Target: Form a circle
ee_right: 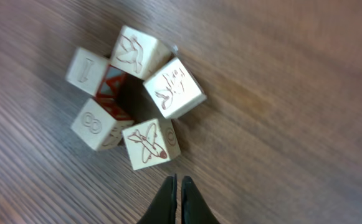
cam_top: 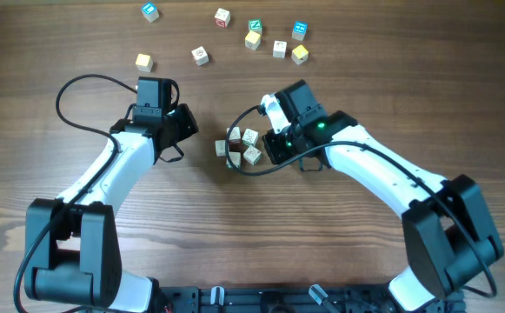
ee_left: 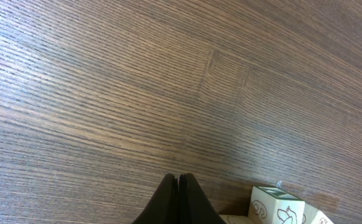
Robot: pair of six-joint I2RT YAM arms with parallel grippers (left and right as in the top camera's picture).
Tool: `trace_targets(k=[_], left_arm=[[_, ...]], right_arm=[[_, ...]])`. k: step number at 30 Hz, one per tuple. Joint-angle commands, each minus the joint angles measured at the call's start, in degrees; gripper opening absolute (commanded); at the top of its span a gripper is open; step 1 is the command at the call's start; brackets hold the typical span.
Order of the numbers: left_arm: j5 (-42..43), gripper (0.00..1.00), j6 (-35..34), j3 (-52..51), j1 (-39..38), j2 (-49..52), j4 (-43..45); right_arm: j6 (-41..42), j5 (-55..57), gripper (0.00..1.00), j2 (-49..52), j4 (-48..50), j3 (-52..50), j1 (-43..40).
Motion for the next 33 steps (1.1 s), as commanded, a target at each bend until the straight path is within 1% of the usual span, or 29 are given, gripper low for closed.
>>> trace_targets(k=[1,8,13,21,24,33], left_arm=[[-0.15,0.05,1.09,0.31,-0.07,0.76,0.2],[-0.15,0.06,1.09,0.31,-0.07,0.76,0.2],[-0.15,0.05,1.09,0.31,-0.07,0.76,0.2],[-0.15,0.05,1.09,0.31,-0.07,0.76,0.2],[-0.15,0.05,1.09,0.31,-0.07,0.76,0.22],[-0.15,0.05,1.09,0.31,-0.07,0.76,0.2]], right_arm=[[3.76,0.26,0.05,2.84,0.35,-1.73,0.07],[3.65,-2.29,0.04,5.66,1.66,-1.73,0.07],[3.58,-2.27,0.04,5.79,1.2,-1.73,0.09],[-0.79,-2.25,0.04,6.43,1.53,-2.08,3.37],[-1.29,1.07,0.04,6.43,1.84,-2.08,4.44],[-1.27,1.64,0.04,6.54,2.16,-2.08,4.44]])
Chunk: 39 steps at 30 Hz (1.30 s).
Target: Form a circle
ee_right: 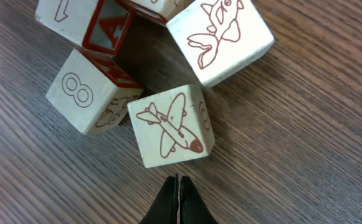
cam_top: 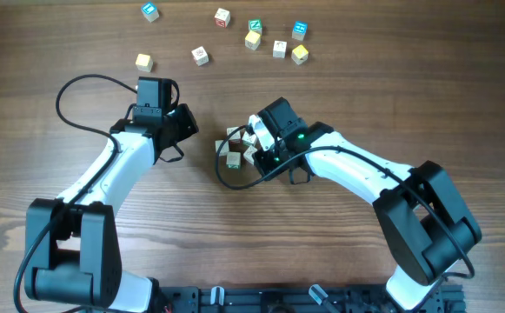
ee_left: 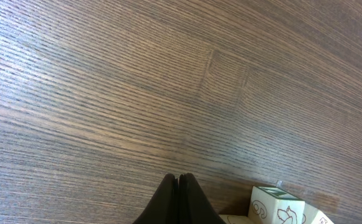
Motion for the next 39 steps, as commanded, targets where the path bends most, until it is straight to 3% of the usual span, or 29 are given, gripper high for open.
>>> trace_targets(k=[1,5,14,24,39], left_arm=[[-0.15,0.05,1.09,0.31,-0.07,0.76,0.2],[-0.15,0.05,1.09,0.31,-0.07,0.76,0.22],[-0.15,0.05,1.09,0.31,-0.07,0.76,0.22],[-0.15,0.05,1.09,0.31,-0.07,0.76,0.2],[-0.15,0.04,1.09,0.31,-0.07,0.76,0.2]], right_arm=[[-0.79,0.59,0.04,1.25,0.55,-0.57,0.09],[-4.76,-5.35,0.04,1.9,1.6,-0.57,0.09],[-4.81,-5.31,0.04,3.76,2.38,-0.57,0.09],[-4.57,4.96,0.04,3.76,1.22,-0.57,0.07],[-4.37,3.67,0.04,3.76,4.26,-0.57,0.07]])
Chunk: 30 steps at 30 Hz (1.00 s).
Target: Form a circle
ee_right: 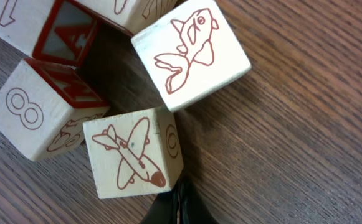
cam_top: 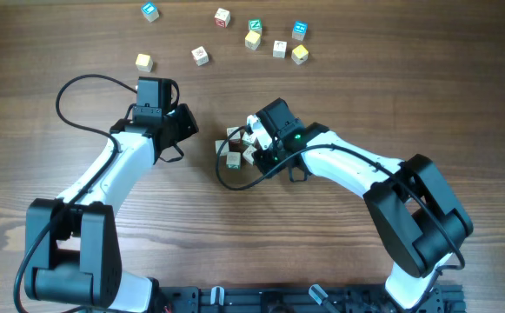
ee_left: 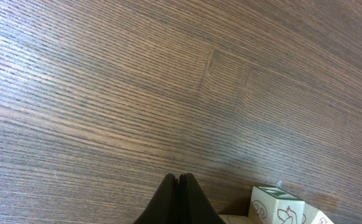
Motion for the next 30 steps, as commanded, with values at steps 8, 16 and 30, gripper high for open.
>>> trace_targets(k=[8,16,30], left_arm=[[-0.15,0.04,1.09,0.31,-0.07,0.76,0.17],[-0.15,0.04,1.09,0.31,-0.07,0.76,0.2],[-0.15,0.04,1.09,0.31,-0.07,0.76,0.2]], right_arm=[[0.74,-1.4,0.04,1.07,-0.5,-0.57,0.07],[0.24,-8.96,0.04,1.07,-2.71,-0.57,0.09],[-1.09,-6.21,0.04,1.07,-1.31,-0.57,0.09]])
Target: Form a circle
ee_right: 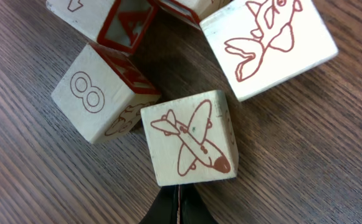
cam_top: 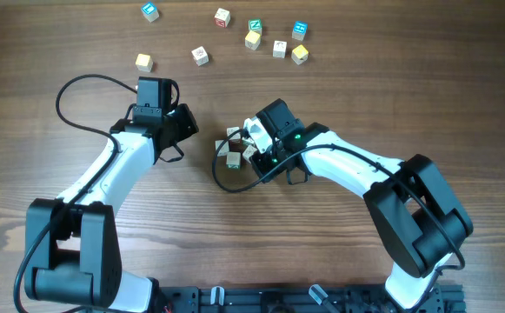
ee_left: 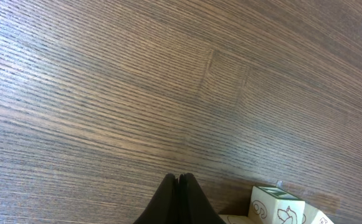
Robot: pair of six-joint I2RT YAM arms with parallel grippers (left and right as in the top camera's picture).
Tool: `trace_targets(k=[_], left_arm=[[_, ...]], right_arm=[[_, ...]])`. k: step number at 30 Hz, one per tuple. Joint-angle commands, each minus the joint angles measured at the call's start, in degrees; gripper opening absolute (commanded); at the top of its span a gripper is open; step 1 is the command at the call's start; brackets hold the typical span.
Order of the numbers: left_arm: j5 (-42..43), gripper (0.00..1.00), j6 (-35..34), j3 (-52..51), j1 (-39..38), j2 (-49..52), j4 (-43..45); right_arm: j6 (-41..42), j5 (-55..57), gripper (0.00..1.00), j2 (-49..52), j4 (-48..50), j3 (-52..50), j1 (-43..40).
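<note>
Several wooden picture blocks sit bunched in a rough ring [cam_top: 235,148] at the table's middle. In the right wrist view an airplane block [ee_right: 190,137] lies nearest, with a fish block [ee_right: 268,43] beyond it on the right. An "8" block [ee_right: 100,93] lies to the left and a red "A" block [ee_right: 128,25] sits behind that one. My right gripper [ee_right: 178,190] is shut, its tips touching the airplane block's near edge. My left gripper [ee_left: 178,180] is shut over bare wood to the left of the bunch. A block with a bird drawing [ee_left: 277,208] shows at that view's bottom right.
Several loose blocks lie along the far side of the table, among them a blue one [cam_top: 150,10], a yellow one [cam_top: 299,55] and a plain one [cam_top: 143,62]. A black cable loop [cam_top: 230,178] hangs from the right arm just in front of the bunch.
My right gripper's tips were beside the airplane block's right corner and now sit centred against its near edge. The block has turned slightly. The left arm has not moved.
My right gripper, shut throughout, first stood back from the bunch with all blocks in view. It was then close in front of the airplane block, then at that block's right corner, and now presses its near edge. My left gripper stayed shut and still.
</note>
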Motion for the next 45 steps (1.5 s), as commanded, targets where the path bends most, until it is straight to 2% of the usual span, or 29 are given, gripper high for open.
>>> trace_targets(k=[1,18,25,29,34,38,42,45], left_arm=[[-0.15,0.04,1.09,0.31,-0.07,0.76,0.2],[-0.15,0.04,1.09,0.31,-0.07,0.76,0.2],[-0.15,0.04,1.11,0.31,-0.07,0.76,0.15],[-0.35,0.04,2.64,0.31,-0.07,0.76,-0.42],[0.76,0.04,2.6,0.68,-0.07,0.76,-0.63],[2.16,0.04,2.62,8.57,-0.07,0.76,-8.79],[2.19,0.04,2.38,12.7,-0.11,0.76,-10.03],[2.16,0.04,2.4,12.68,-0.11,1.25,-9.77]], right_arm=[[-1.09,2.08,0.04,1.07,-0.59,-0.57,0.09],[-1.05,2.27,0.04,1.07,1.53,-0.57,0.09],[-1.01,2.97,0.04,-1.84,-2.54,1.42,-1.29],[0.76,6.69,0.04,-5.01,-2.93,3.32,-4.92],[3.78,7.48,0.04,-5.44,-1.53,3.32,-13.42],[3.72,7.3,0.04,-5.46,-0.66,5.4,-20.41],[3.74,7.26,0.04,-5.46,0.94,6.32,-24.44],[3.34,0.55,0.04,-5.46,1.16,6.32,-25.66]])
